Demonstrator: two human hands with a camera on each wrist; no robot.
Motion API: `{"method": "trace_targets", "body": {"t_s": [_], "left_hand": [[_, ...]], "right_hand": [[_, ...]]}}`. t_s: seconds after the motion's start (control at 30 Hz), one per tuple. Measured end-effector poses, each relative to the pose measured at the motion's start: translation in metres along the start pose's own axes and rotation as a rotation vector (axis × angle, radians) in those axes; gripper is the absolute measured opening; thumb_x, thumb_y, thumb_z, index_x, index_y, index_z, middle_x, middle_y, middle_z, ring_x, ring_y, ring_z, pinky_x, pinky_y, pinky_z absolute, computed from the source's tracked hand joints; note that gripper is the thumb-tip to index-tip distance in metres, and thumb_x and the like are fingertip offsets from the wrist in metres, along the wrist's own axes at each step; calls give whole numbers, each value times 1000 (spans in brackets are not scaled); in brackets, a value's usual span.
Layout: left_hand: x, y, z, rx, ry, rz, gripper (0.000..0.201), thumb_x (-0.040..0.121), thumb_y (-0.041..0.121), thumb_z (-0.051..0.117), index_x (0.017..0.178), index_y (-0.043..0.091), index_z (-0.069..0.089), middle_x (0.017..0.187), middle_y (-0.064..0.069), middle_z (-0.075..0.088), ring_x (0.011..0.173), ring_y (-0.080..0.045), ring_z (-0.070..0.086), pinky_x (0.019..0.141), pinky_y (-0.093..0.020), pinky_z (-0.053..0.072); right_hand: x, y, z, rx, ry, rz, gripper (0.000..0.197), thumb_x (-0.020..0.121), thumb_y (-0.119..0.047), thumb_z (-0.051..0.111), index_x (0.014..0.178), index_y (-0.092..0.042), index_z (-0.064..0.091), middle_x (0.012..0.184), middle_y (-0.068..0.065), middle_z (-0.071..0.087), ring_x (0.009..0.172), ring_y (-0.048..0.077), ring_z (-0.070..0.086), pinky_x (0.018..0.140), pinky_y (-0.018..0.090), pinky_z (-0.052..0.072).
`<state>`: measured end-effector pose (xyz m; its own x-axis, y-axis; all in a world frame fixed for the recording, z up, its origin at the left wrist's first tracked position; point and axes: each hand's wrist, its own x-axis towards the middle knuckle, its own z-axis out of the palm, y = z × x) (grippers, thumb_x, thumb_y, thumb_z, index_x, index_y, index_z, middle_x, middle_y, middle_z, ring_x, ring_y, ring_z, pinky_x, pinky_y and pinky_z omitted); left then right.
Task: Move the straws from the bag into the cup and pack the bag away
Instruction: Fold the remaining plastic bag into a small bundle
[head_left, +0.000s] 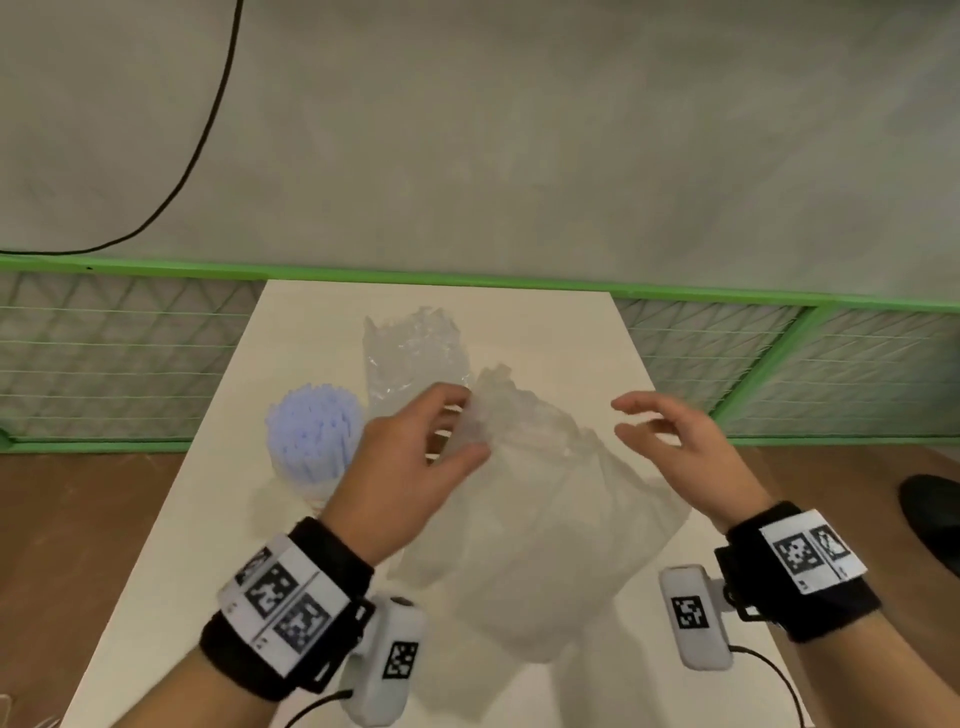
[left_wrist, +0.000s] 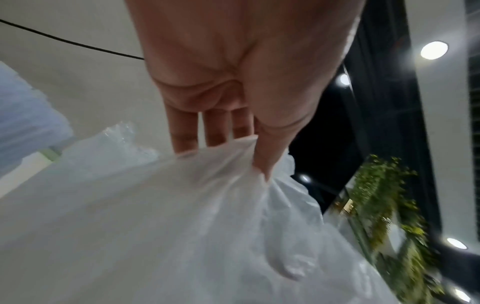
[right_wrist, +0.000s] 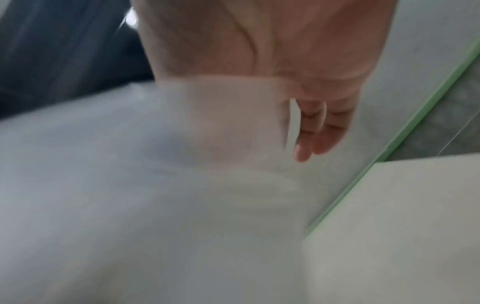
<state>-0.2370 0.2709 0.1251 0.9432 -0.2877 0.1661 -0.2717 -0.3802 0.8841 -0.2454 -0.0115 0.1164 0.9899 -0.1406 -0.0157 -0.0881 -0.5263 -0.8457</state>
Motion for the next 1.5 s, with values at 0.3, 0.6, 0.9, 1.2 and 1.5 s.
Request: {"method": "trace_targets", "body": {"t_s": [0.3,0.6,0.9,1.2,1.5], "left_hand": [[22,9,-8,-239,169,-63,47,83,11,74,101,35,38,89,-9,75,65,-30,71,57,-34,58],[28,9,-16,-297,244,-63,22,91,-2,60,81,13,47,86,-16,65,41,-20,59,45,-21,48],[26,1,-5,-383,135,-193,57,77,32,80,127,46,57,132,9,56,103,-25,68,86,-57,55],[23,-8,-25,-389,66,-185,49,67,-9,77,104,23,70,119,-11,65,83,-28,72,70,-31,60],[35,-14,-55,-9,-78,-137,77,73,18,83,131,52,47,134,27,33,125,-10,48,106,-47,43]], "right_hand": [[15,28,-30,526,-173,-8,61,59,-50,88,96,-4,73,88,7,69,69,19,65,65,26,57],[55,29,-68,686,218,94,17,92,-29,63,90,-14,70,74,-4,71,58,8,61,50,19,49],[23,59,-2,928,-393,364,83,63,-46,86,134,-15,55,131,14,61,106,34,64,88,54,52],[37,45,-33,811,-186,-80,80,74,4,67,128,-50,41,110,9,68,86,29,64,70,41,59],[40,6,-40,733,-297,-240,42,78,-9,72,108,-35,58,124,1,57,80,31,53,63,43,61]]}}
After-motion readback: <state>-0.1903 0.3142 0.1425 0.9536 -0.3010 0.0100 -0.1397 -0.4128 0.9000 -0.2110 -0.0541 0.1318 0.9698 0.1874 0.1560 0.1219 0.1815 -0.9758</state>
